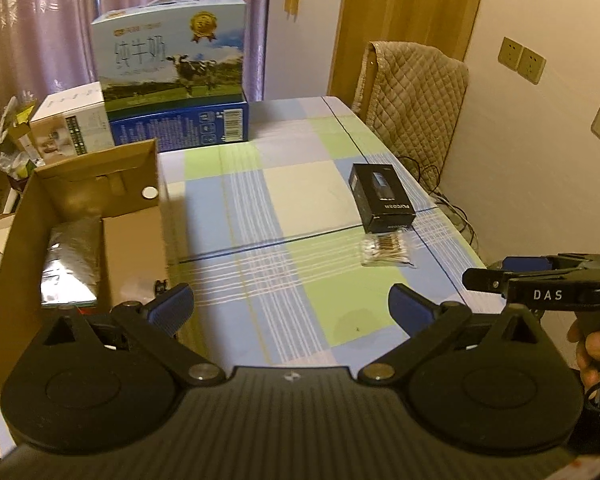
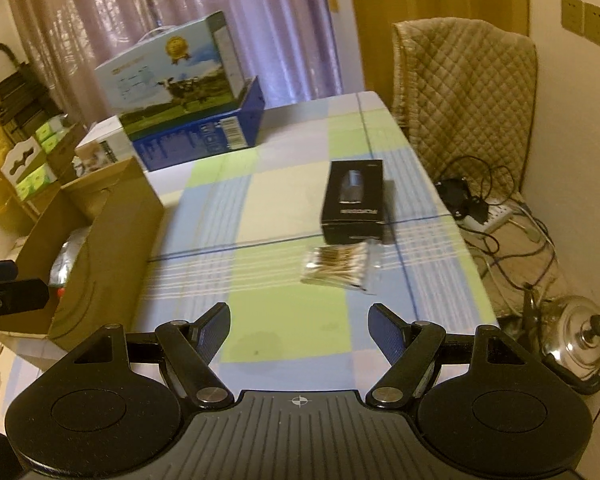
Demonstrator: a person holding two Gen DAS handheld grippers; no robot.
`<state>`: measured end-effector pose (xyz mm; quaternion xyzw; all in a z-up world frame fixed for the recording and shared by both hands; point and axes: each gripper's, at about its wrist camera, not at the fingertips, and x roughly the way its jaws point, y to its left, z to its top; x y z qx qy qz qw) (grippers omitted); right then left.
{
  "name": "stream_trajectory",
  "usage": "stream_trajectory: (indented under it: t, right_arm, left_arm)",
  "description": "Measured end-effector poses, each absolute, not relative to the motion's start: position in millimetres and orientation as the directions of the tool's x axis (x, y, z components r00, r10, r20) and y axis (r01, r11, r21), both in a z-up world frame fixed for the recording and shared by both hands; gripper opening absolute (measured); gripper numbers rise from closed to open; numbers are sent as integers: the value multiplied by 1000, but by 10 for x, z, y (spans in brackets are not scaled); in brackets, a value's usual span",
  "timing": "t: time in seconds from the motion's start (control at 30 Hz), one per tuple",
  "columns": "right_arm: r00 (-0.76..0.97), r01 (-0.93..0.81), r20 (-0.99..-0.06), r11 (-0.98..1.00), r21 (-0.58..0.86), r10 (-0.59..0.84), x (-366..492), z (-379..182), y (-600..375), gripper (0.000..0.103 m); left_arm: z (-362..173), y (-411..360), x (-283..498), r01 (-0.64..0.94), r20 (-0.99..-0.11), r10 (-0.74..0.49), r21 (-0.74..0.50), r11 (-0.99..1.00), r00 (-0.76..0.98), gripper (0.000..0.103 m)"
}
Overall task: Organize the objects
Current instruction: 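Withdraw both tools from the box toward the shaver box and cotton swabs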
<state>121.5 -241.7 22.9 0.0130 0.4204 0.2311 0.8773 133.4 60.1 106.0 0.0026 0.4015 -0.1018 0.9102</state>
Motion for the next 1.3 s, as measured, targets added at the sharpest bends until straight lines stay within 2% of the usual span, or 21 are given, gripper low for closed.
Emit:
stream_trajectory:
  t: [0.67, 0.97, 1.3]
  right_arm:
    - [539, -378, -747, 904, 198, 389, 1612, 113, -2615, 73]
    - [526, -405, -750, 893, 195, 402, 2034, -35, -2621, 73]
    - [485, -414, -786, 892, 179, 383, 2503, -447, -2596, 73]
  left_arm:
    - [799, 107, 1751, 292, -747, -228, -47, 955, 625, 102]
    - [442, -155, 2157, 363, -773, -233, -4, 932, 590, 102]
    - [-28, -513, 2624, 499, -796, -273, 41, 866, 540, 99]
